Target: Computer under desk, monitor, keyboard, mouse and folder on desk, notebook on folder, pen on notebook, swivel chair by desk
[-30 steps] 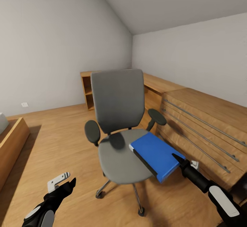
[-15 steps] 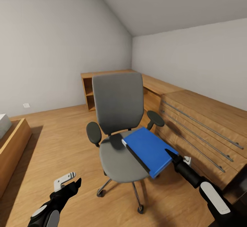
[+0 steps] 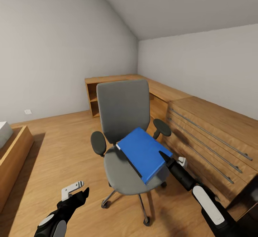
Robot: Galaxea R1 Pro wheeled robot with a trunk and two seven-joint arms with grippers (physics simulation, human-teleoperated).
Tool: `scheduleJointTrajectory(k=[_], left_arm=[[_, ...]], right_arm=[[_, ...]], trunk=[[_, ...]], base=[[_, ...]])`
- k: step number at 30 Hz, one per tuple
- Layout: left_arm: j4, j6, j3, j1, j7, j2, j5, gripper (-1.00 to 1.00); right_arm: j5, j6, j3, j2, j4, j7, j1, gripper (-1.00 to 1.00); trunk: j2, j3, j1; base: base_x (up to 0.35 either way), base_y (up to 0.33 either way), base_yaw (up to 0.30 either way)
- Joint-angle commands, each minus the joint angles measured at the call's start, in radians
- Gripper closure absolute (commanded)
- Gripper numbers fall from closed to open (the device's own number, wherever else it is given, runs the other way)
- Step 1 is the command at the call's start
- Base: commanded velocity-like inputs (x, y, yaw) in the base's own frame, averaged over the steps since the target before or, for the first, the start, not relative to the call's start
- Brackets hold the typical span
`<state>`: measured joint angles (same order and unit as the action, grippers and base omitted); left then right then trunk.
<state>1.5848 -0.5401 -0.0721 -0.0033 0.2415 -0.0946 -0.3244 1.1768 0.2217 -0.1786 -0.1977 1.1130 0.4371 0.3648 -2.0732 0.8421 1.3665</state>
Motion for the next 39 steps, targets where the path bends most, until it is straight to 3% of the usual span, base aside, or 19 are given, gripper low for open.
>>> scheduleJointTrajectory(k=[1,4,6,9,12,15,18,19,24,27,39], left_arm=[[-0.001,-0.004,0.000,-0.001,0.007,-0.001,-0.011,-1.00],[-0.025,-0.005,0.001,-0.001,0.007,0.001,-0.010,-1.00],[-0.038,-0.005,0.001,-0.001,0.008,0.001,-0.009,-1.00],[-0.045,-0.004,0.001,-0.001,0.007,0.001,0.009,-1.00],[-0.047,-0.004,0.002,-0.001,0.007,0.001,0.023,-1.00],[-0.048,-0.004,0.002,-0.001,0.007,0.001,0.027,-1.00],[-0.048,-0.004,0.002,-0.001,0.008,0.001,0.029,-1.00],[-0.048,-0.004,0.002,-0.001,0.008,0.001,0.029,-1.00],[-0.049,-0.004,0.002,-0.001,0.008,0.001,0.030,-1.00],[-0.049,-0.004,0.002,-0.001,0.008,0.001,0.030,-1.00],[-0.049,0.001,0.001,-0.001,0.008,0.000,0.030,-1.00]], right_arm=[[0.009,-0.021,-0.003,0.001,0.033,-0.021,-0.016,1.00],[-0.001,-0.088,-0.008,0.004,0.156,-0.113,-0.087,1.00],[-0.011,-0.151,-0.011,0.005,0.260,-0.209,-0.143,1.00],[-0.017,-0.253,-0.041,0.005,0.363,-0.293,-0.193,1.00],[-0.019,-0.325,-0.077,0.005,0.419,-0.348,-0.211,1.00],[-0.020,-0.346,-0.092,0.008,0.445,-0.409,-0.215,1.00],[-0.021,-0.367,-0.100,0.036,0.455,-0.458,-0.216,1.00],[-0.021,-0.380,-0.099,0.058,0.458,-0.476,-0.217,1.00],[-0.021,-0.409,-0.081,0.120,0.462,-0.512,-0.217,1.00],[-0.018,-0.419,-0.068,0.134,0.461,-0.510,-0.217,1.00],[-0.011,-0.472,-0.059,0.140,0.455,-0.470,-0.219,1.00]], trunk=[[0.007,-0.002,-0.004],[0.028,-0.012,-0.016],[0.042,-0.018,-0.023],[0.063,-0.027,-0.035],[0.084,-0.037,-0.046],[0.105,-0.046,-0.058],[0.126,-0.056,-0.069],[0.133,-0.059,-0.073],[0.168,-0.074,-0.092],[0.189,-0.084,-0.104],[0.273,-0.121,-0.150]], base=[[0.000,0.000,0.000],[0.000,0.000,0.000],[0.000,0.000,0.000],[0.000,0.000,0.000],[0.000,0.000,0.000],[0.000,0.000,0.000],[0.000,0.000,0.000],[0.000,0.000,0.000],[0.000,0.000,0.000],[0.000,0.000,0.000],[0.000,0.000,0.000]])
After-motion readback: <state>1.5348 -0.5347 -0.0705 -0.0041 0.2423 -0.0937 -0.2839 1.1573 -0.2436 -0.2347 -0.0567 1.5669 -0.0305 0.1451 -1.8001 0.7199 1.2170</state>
